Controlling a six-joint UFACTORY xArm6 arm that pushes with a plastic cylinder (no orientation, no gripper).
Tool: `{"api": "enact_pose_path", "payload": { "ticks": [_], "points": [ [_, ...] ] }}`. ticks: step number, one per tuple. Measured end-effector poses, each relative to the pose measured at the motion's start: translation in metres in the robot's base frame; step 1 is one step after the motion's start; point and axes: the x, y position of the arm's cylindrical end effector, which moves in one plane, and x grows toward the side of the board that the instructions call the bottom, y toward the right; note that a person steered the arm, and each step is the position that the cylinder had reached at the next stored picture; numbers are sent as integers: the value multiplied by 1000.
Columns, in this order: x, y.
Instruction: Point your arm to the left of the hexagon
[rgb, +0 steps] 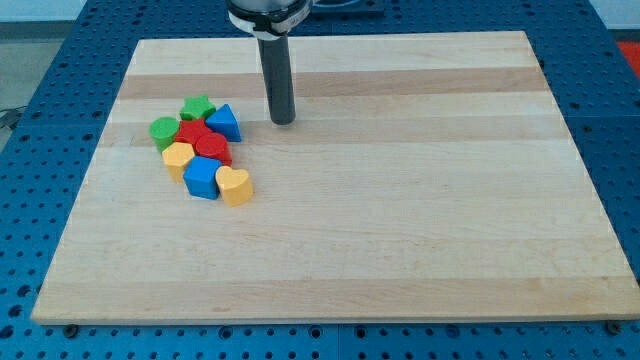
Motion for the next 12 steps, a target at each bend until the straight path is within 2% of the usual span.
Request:
{"api": "enact_pose_path", "payload": {
  "ticks": [11, 12],
  "points": [
    [-15, 3],
    [-75, -54]
  ]
}}
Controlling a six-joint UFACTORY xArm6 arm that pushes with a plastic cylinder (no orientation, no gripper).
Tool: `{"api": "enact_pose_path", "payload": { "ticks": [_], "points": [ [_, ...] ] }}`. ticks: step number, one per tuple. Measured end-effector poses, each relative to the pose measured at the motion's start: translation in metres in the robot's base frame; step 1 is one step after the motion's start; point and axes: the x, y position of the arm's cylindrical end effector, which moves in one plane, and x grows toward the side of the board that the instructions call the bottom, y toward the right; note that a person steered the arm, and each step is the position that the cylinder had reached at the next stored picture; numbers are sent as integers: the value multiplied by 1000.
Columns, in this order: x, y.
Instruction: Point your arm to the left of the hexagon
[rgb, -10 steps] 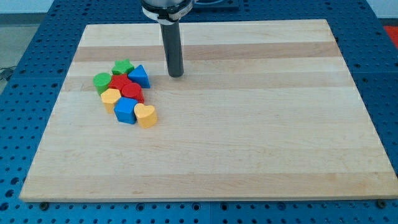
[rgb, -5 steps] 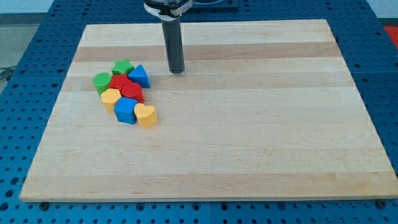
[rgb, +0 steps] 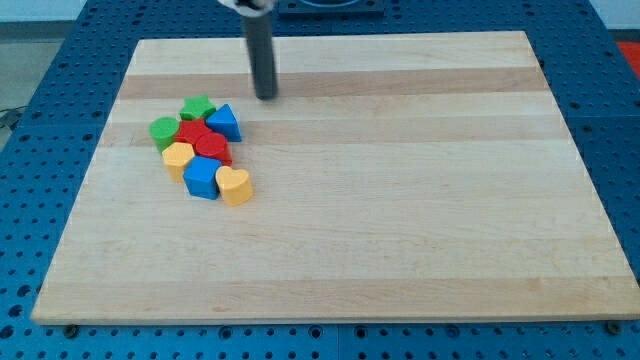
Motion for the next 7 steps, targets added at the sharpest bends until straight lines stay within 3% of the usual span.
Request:
{"api": "enact_pose_path", "payload": {
  "ticks": [1, 2, 6, 7],
  "points": [
    [-50, -82],
    [-52, -104],
    [40, -167],
    [96, -167]
  ]
}}
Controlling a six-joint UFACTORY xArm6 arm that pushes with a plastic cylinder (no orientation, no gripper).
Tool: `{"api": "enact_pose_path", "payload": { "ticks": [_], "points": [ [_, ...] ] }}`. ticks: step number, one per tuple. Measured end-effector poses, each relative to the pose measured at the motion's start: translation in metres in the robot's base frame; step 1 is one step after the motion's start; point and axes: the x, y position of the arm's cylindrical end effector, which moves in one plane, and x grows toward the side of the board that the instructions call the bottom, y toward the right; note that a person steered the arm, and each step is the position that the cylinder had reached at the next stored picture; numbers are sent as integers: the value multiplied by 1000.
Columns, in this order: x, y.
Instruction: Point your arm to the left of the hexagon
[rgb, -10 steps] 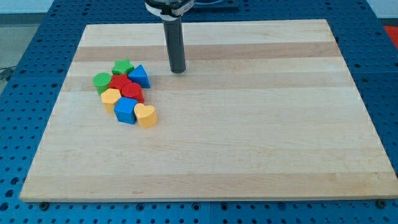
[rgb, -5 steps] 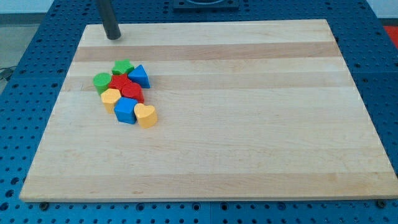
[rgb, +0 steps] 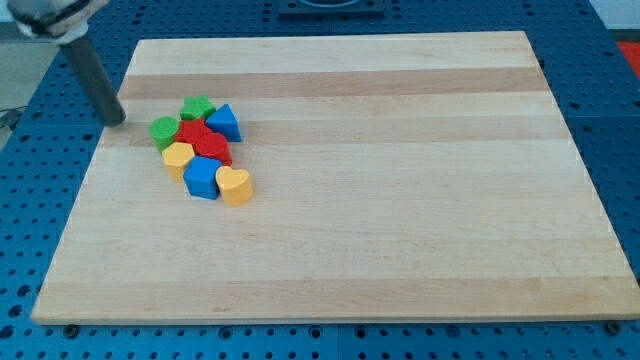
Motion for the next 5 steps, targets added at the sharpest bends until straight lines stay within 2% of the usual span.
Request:
{"api": "enact_pose_path", "payload": {
  "ticks": [1, 2, 3, 4, 5],
  "points": [
    [20, 0],
    [61, 6],
    [61, 6],
    [90, 33],
    [92, 42]
  ]
}}
